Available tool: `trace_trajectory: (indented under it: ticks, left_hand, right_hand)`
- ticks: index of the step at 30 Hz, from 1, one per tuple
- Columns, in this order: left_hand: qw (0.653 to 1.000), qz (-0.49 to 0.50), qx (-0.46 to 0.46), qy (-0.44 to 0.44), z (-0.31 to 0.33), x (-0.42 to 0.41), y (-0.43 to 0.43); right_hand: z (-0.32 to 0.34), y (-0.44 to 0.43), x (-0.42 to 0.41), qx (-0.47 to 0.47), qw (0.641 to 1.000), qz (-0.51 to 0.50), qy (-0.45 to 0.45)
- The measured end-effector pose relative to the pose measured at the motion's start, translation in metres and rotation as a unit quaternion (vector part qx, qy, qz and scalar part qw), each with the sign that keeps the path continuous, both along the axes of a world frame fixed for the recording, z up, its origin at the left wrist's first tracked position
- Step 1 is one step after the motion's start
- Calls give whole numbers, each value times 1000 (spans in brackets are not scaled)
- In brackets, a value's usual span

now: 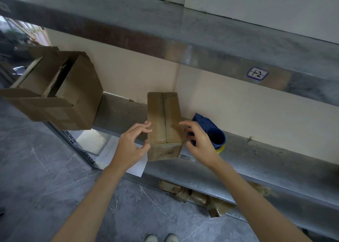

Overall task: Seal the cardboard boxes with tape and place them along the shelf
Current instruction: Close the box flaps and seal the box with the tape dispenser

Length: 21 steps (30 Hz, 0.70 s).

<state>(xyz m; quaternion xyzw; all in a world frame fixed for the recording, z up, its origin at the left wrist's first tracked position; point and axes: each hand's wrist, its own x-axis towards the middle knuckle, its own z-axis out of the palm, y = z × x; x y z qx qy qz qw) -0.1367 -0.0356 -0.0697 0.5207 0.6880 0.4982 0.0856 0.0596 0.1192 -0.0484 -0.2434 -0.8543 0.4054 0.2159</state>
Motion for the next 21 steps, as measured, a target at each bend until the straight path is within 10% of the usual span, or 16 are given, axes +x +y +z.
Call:
trace_trajectory:
  ticks: [21]
  left_hand:
    - [998,52,-1,22,2,14,1]
  right_hand:
    - [2,-15,-24,12,994,-110,-1]
